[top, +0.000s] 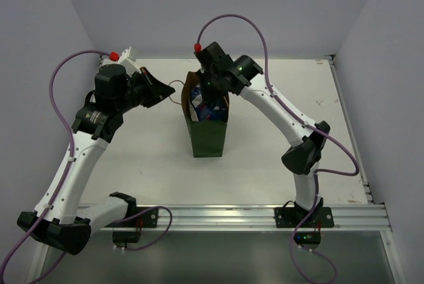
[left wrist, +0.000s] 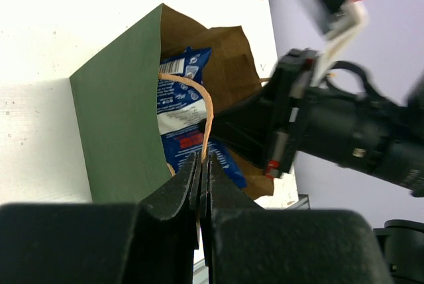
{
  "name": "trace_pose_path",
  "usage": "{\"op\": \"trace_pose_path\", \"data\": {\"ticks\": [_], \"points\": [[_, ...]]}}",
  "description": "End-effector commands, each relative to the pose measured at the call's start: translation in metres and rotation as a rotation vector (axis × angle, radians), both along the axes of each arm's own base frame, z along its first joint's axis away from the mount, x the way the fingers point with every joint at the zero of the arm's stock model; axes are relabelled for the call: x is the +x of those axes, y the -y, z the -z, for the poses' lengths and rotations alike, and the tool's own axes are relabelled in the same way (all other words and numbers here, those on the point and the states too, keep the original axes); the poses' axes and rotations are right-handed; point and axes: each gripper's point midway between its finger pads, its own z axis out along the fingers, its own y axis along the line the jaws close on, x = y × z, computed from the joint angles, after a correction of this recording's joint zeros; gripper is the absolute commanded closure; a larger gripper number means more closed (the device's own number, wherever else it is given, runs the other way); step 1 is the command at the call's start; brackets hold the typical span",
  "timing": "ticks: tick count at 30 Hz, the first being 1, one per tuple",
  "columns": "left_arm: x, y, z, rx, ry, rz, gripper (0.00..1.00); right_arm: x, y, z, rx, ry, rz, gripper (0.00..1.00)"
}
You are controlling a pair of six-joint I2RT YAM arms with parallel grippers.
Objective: Take the snacks out of the paper bag
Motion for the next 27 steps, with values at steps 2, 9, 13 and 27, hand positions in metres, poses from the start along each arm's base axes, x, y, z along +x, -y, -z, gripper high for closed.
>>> {"op": "trace_pose_path", "data": {"ticks": [2,9,13,27], "points": [[0.001,-0.001,-0.008,0.009,0.05,-0.001,0.97,-0.005,0.003,-0.122,0.224,0.249,-0.031,1.0],[0.001,-0.003,0.002,0.027,0.038,-0.005,0.97,-0.013,0.031,-0.218,0.377,0.499,-0.002,1.0],[0.0,-0.002,0.006,0.027,0.028,-0.002,0.97,-0.012,0.066,-0.263,0.396,0.67,0.075,1.0],[-0.005,0.0,-0.001,0.021,0.035,0.02,0.97,0.048,0.307,-0.142,-0.018,0.604,0.772,1.0]]}}
